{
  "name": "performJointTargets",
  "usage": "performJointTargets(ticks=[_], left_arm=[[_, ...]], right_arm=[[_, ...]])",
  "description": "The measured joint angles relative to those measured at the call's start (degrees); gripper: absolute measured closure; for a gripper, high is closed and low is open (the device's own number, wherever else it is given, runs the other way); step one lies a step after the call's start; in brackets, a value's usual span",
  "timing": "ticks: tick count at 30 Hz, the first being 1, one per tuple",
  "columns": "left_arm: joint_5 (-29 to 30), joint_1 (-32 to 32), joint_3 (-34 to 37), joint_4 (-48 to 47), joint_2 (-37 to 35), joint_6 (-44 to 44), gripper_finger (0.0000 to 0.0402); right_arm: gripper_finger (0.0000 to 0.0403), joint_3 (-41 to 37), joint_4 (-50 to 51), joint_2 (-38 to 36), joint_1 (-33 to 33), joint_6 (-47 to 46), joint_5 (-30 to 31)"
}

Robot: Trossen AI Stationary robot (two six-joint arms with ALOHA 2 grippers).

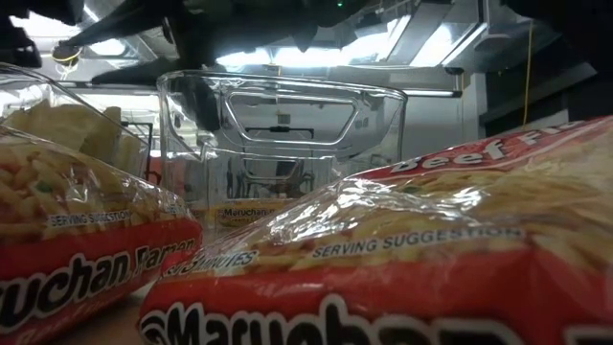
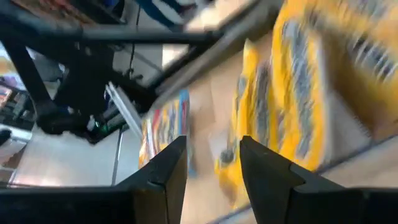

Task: Sort Maruchan noodles
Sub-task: Put the yellow noodle pack into the left transparent bin

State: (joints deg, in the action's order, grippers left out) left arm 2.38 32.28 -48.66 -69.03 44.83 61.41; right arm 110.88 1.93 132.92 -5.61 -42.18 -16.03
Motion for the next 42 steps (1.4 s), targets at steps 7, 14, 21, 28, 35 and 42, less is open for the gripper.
performJointTargets(ticks=[7, 14, 21, 28, 35, 42], left_arm=[[18.86, -1.92, -6.24, -0.83, -2.81, -5.78, 0.0344], [53.32, -3.40, -11.14, -0.80, -4.77, -13.82, 0.0344], [63.59, -8.64, -9.59, 5.18, -3.14, -24.78, 0.0344], [50.27, -21.94, -0.25, 21.96, -1.53, -32.64, 0.0344], [16.08, -44.31, 3.97, 52.24, 5.34, -45.29, 0.0344], [-13.66, -61.59, -0.34, 52.46, 21.80, -42.16, 0.0339]], right_arm=[[0.0258, 11.16, 9.87, -0.04, 5.06, 5.17, -0.68], [0.0258, 23.76, 35.44, -1.31, 12.44, 16.63, 0.51], [0.0258, 21.83, 59.90, -8.65, 19.41, 22.78, 7.43], [0.0258, 21.72, 78.48, -9.40, 22.41, 23.03, 17.37], [0.0258, 21.72, 87.12, -9.24, 22.45, 22.70, 15.76], [0.0258, 18.77, 87.96, -11.12, 22.14, 24.47, 12.81]])
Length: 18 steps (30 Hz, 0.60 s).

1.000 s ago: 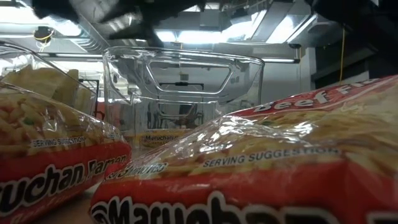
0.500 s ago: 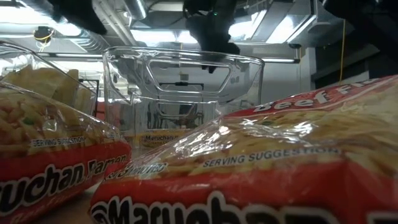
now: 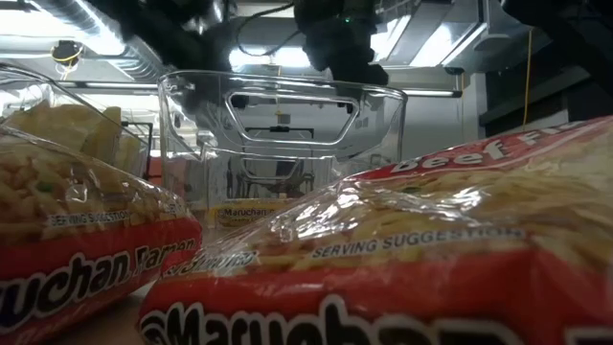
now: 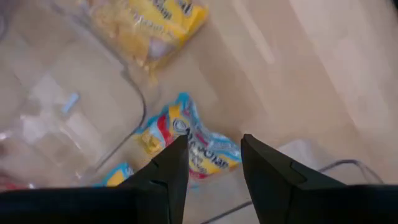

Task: Sort Maruchan noodles
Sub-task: Put the yellow noodle pack into the left transparent bin

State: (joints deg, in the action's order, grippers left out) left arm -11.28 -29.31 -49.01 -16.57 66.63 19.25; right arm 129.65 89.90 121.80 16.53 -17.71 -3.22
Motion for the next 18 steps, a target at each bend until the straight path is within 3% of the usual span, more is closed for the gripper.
performJointTargets(ticks=[4, 9, 12, 15, 18], left_arm=[[-8.40, -4.02, -2.99, -3.72, 5.83, -1.51, 0.0329], [-13.81, -6.48, -5.28, -16.92, 9.46, -4.16, 0.0318], [-15.13, -6.35, -5.28, -22.66, 11.82, -5.09, 0.0313], [-14.57, -5.74, -5.28, -22.42, 14.10, -5.84, 0.0312], [-15.64, -5.53, -5.28, -19.96, 14.84, -4.54, 0.0312]], right_arm=[[0.0258, -2.66, 0.04, -0.97, -0.42, 0.49, 2.46], [0.0258, -6.20, 0.18, -2.28, -0.34, 2.58, 6.19], [0.0258, -6.93, 0.01, -2.06, 0.24, 3.17, 12.04], [0.0258, -7.57, -1.51, -2.17, 1.89, 2.74, 18.03], [0.0258, -7.59, -1.90, -2.12, 5.04, 2.77, 19.07]])
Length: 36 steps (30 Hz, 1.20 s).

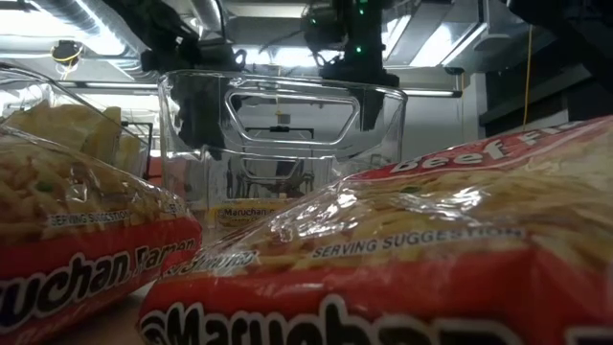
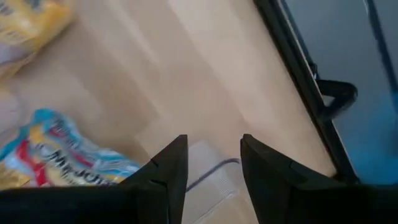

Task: Sort Maruchan noodles
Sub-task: Put the yellow noodle pack into the left transparent bin

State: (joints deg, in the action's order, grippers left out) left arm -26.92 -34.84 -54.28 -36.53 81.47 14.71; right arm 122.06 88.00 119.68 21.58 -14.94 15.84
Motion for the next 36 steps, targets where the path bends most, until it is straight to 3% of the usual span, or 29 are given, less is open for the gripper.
performJointTargets(ticks=[4, 8, 17, 26, 31, 36], left_arm=[[-0.12, -0.03, 0.00, 0.28, -0.04, 0.15, 0.0312], [1.38, -0.02, 0.00, 0.33, -0.20, 0.14, 0.0312], [2.17, -0.01, 0.00, 3.08, -0.20, 0.12, 0.0312], [2.40, 0.01, 0.00, 3.30, 0.01, -0.23, 0.0312], [2.87, 0.70, 0.00, 5.24, 3.41, 1.81, 0.0312], [3.95, 1.15, 0.00, 5.84, 7.27, 6.93, 0.0312]], right_arm=[[0.0258, -1.15, 1.55, -0.70, 4.88, 0.82, -4.06], [0.0258, -7.62, 1.66, -6.79, 7.13, 4.54, -14.06], [0.0258, -32.99, 1.54, -28.41, 7.26, 2.29, -13.89], [0.0258, -56.00, -8.01, -55.18, 6.04, -13.99, -13.90], [0.0258, -63.70, -18.34, -67.25, 2.81, -22.57, -16.22], [0.0258, -66.94, -27.51, -71.89, -1.06, -25.64, -16.31]])
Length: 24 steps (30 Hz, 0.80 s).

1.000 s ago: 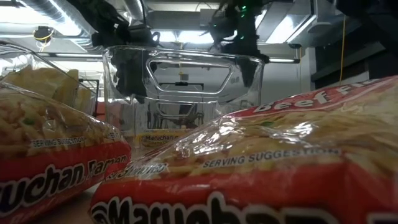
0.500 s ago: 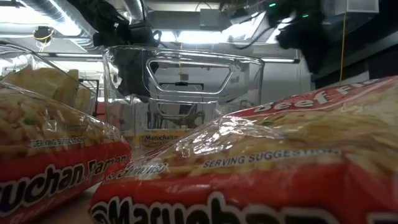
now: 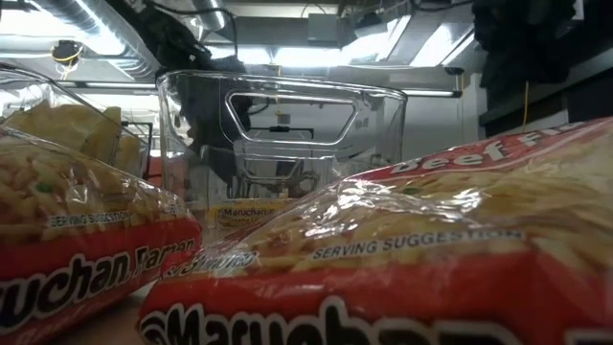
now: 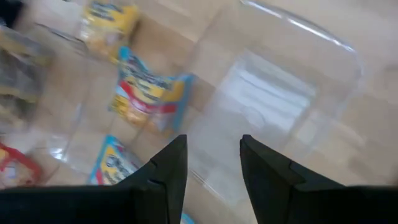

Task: Sort Maruchan noodles
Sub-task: Put the yellow noodle pack into the left transparent bin

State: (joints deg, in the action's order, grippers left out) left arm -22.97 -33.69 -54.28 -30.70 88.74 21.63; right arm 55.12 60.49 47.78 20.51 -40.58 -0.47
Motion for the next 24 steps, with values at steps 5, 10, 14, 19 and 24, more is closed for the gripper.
performJointTargets(ticks=[5, 10, 14, 19, 24], left_arm=[[-0.08, -0.15, -0.02, -2.02, 0.95, 4.34, 0.0312], [3.91, 1.36, 0.00, -3.11, 2.77, 9.58, 0.0312], [4.56, 1.88, -0.04, -1.95, 4.05, 11.58, 0.0312], [3.99, 1.90, -0.09, -1.47, 5.09, 12.78, 0.0312], [4.56, 2.02, -0.09, -1.59, 6.38, 13.65, 0.0312]], right_arm=[[0.0258, -0.07, -2.33, 0.67, -2.19, 0.36, 2.40], [0.0258, -0.07, -2.53, 2.44, -2.95, 1.87, 4.00], [0.0258, -0.07, -2.55, 3.63, -2.91, 2.63, 4.02], [0.0258, -0.07, -2.55, 4.79, -2.91, 3.97, 4.03], [0.0258, -0.07, -2.53, 4.99, -2.91, 5.10, 4.00]])
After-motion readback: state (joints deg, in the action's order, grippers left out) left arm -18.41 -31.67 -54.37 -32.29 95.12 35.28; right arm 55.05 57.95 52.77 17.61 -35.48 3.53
